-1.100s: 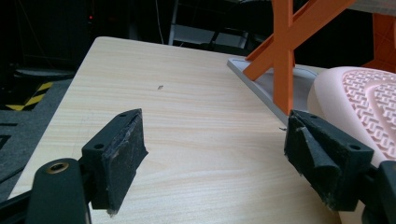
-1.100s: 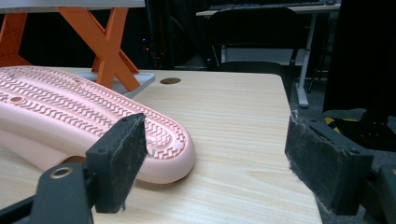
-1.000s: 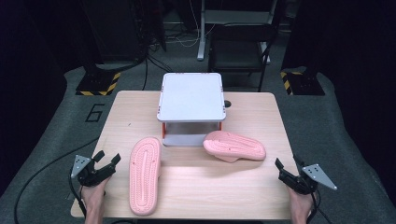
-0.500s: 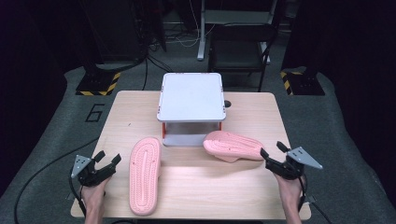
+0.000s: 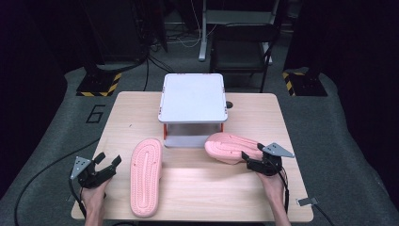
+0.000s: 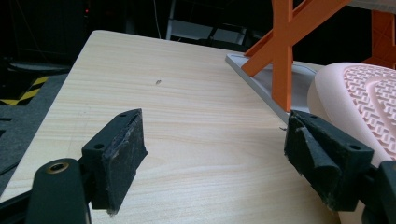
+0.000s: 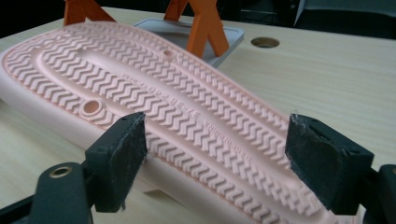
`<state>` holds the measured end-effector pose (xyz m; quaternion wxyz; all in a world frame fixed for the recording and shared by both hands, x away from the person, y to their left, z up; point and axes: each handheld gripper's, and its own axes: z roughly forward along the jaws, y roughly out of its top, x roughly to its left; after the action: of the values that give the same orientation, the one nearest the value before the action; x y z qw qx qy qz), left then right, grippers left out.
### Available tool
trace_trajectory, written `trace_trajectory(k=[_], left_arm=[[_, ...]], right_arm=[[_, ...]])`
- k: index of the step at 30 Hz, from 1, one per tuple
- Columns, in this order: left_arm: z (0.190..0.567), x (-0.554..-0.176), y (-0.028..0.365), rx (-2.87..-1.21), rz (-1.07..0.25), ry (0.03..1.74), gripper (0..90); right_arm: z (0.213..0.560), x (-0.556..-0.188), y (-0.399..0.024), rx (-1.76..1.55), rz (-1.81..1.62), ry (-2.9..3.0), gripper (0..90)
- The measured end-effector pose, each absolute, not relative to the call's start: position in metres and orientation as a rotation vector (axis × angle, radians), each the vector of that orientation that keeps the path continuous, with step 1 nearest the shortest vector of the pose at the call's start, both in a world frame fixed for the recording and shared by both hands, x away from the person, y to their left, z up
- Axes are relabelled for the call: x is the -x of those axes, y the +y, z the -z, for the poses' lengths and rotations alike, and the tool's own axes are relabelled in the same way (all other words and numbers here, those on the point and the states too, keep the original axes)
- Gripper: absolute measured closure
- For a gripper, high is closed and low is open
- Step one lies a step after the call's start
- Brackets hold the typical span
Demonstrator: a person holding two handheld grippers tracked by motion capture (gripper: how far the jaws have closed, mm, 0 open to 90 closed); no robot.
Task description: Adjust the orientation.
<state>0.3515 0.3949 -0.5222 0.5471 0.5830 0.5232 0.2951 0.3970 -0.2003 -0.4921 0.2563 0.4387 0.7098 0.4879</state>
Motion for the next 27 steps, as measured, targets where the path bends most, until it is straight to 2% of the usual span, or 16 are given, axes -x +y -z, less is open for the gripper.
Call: trace_trajectory(k=[11, 18, 23, 27], left_arm=[[0.522, -0.351, 0.395, -1.375, -0.703, 1.246, 20.2], [0.522, -0.351, 0.396, -1.376, -0.7, 1.248, 20.2], [0.522, -0.351, 0.398, -1.377, -0.695, 1.252, 20.2], [0.522, -0.351, 0.396, -1.373, -0.699, 1.249, 20.2]], right_arm=[[0.508, -0.361, -0.203, -1.17, -1.223, 2.025, 15.2], [0.515, -0.354, -0.205, -1.207, -1.209, 2.059, 15.0], [0.51, -0.345, -0.209, -1.202, -1.236, 2.055, 17.7], [0.492, -0.338, -0.216, -1.157, -1.363, 1.976, 21.8]])
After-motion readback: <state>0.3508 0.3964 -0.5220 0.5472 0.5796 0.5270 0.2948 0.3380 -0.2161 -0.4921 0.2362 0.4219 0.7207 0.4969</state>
